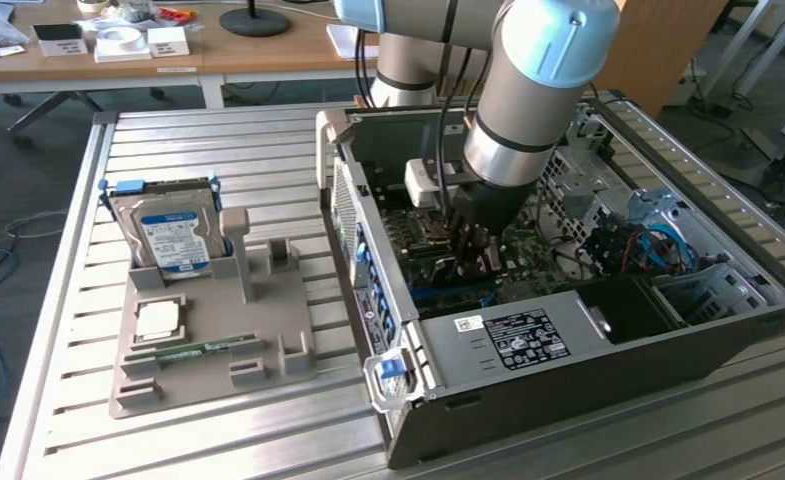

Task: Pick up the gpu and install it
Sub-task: 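Insert the gpu into the slot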

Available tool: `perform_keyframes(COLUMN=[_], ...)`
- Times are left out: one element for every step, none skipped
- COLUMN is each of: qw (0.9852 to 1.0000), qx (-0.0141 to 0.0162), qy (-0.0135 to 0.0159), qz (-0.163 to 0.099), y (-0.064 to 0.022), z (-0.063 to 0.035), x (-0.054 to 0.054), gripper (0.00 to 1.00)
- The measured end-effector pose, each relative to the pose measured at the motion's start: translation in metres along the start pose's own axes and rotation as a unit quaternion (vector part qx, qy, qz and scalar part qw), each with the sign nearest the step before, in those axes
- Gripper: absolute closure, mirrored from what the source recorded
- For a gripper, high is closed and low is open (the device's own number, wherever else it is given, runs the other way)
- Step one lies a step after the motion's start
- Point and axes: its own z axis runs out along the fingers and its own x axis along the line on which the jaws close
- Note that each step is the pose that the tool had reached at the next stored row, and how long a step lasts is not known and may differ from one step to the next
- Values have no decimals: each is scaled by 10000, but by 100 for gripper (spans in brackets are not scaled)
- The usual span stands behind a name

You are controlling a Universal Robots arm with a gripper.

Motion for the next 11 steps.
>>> perform_keyframes(qw=[10000,10000,10000,10000,10000,10000,10000,10000,10000,10000,10000], qx=[0,0,0,0,1,1,1,1,0,1,1], qy=[0,-1,-4,-5,-6,-7,-8,-7,-7,-8,-9], qz=[0,0,0,-1,0,0,0,0,0,0,0], y=[0,0,1,1,1,2,2,2,2,2,2], z=[0,0,0,-1,-1,-1,-5,-9,-13,-16,-16], x=[0,0,0,0,0,0,0,0,-1,-1,-1], gripper=[73,73,73,73,73,73,73,73,73,73,73])
